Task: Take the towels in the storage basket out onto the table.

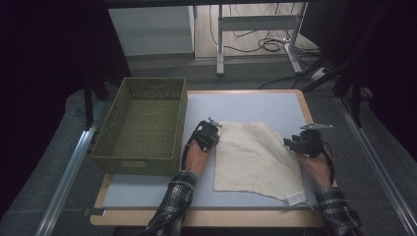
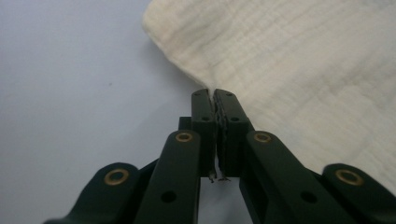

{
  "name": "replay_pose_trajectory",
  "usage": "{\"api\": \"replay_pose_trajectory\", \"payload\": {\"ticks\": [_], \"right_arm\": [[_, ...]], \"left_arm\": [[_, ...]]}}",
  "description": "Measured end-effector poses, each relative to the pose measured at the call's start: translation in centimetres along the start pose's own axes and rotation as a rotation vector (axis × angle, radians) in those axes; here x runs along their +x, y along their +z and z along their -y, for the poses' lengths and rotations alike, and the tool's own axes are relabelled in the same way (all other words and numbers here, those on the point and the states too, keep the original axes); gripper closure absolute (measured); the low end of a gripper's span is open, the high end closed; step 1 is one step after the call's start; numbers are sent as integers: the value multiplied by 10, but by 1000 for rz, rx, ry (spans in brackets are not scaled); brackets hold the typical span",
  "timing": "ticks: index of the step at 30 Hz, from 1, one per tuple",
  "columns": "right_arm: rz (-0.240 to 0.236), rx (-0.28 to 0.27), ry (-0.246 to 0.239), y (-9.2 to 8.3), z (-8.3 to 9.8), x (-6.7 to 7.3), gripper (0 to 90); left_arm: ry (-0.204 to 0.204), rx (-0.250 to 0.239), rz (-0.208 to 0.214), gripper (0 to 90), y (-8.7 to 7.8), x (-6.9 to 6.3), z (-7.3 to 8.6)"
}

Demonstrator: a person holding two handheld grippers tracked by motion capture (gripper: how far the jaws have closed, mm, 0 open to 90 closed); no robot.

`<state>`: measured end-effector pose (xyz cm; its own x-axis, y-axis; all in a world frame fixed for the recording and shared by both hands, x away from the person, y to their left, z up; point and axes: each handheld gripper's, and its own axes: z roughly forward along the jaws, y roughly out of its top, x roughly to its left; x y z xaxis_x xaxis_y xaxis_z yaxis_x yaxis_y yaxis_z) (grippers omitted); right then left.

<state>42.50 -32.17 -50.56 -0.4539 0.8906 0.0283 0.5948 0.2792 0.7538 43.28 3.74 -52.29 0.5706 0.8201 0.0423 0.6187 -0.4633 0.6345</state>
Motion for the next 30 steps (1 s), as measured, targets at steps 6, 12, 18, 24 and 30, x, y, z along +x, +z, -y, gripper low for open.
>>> {"api": "replay_pose_trajectory", "payload": {"ticks": [6, 12, 18, 24, 30], "right_arm": [[20, 46, -65, 31, -7, 12, 621], [35, 99, -91, 31, -21, 17, 887], [68, -27, 4, 13, -51, -18, 748], [73, -17, -5, 13, -43, -27, 641], [41, 8, -8, 27, -44, -30, 646]], "left_arm": [[-21, -30, 24, 623, -2, 0, 5], [-16, -73, 38, 534, -3, -2, 6], [-7, -115, 15, 448, -7, -2, 3], [-27, -133, -7, 443, 1, 10, -3], [-114, -162, 25, 554, 16, 31, -12]]}}
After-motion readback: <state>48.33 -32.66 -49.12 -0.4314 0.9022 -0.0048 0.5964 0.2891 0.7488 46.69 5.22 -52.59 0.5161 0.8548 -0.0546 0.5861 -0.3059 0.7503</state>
